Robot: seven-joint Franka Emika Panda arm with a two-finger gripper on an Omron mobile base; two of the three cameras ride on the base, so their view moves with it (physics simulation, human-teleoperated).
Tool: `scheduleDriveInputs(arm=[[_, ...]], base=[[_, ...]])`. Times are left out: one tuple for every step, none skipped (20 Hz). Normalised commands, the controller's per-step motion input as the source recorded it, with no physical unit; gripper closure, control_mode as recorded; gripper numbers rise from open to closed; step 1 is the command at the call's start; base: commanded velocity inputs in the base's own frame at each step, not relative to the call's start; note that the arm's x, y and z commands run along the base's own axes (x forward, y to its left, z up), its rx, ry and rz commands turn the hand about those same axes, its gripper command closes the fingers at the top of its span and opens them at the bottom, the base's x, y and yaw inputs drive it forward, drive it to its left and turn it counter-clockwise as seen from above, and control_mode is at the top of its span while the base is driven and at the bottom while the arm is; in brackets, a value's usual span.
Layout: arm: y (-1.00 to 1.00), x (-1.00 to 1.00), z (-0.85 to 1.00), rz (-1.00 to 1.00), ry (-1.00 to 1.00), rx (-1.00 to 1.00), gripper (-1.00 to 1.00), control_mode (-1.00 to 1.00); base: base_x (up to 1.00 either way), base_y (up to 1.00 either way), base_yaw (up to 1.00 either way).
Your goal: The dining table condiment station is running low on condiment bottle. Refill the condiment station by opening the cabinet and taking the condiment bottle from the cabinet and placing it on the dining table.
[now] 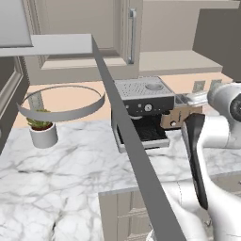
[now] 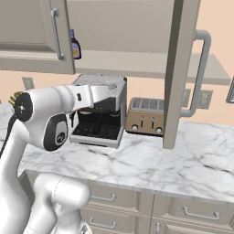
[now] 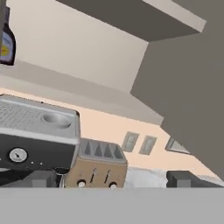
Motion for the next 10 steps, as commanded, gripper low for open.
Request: scheduleDriveInputs(arm=[[1.0,0.0,-0.04,0.02,-0.21,0.24,-1.0,-1.0],[1.0,0.01,-0.03,0.02,-0.21,0.23,-1.0,-1.0],[1.0,0.0,-0.05,0.01,-0.23,0.24,-1.0,-1.0],[1.0,0.01,0.0,0.01,-0.23,0.26,-1.0,-1.0],[1.0,0.04,0.0,0.01,-0.2,0.27,-1.0,-1.0],[1.0,0.07,0.0,0.0,-0.21,0.26,-1.0,-1.0],[1.0,0.07,0.19,0.01,-0.24,0.23,-1.0,-1.0],[0.85,0.04,0.34,0.03,-0.22,0.19,-1.0,-1.0],[0.52,0.0,0.56,0.04,-0.18,0.14,-1.0,-1.0],[0.46,0.0,0.68,0.02,-0.22,0.09,-1.0,-1.0]], base=[[0.0,0.0,0.0],[0.0,0.0,0.0],[0.0,0.0,0.0],[0.0,0.0,0.0],[0.0,0.0,0.0],[0.0,0.0,0.0],[0.0,0.0,0.0],[0.0,0.0,0.0],[0.0,0.0,0.0],[0.0,0.0,0.0]])
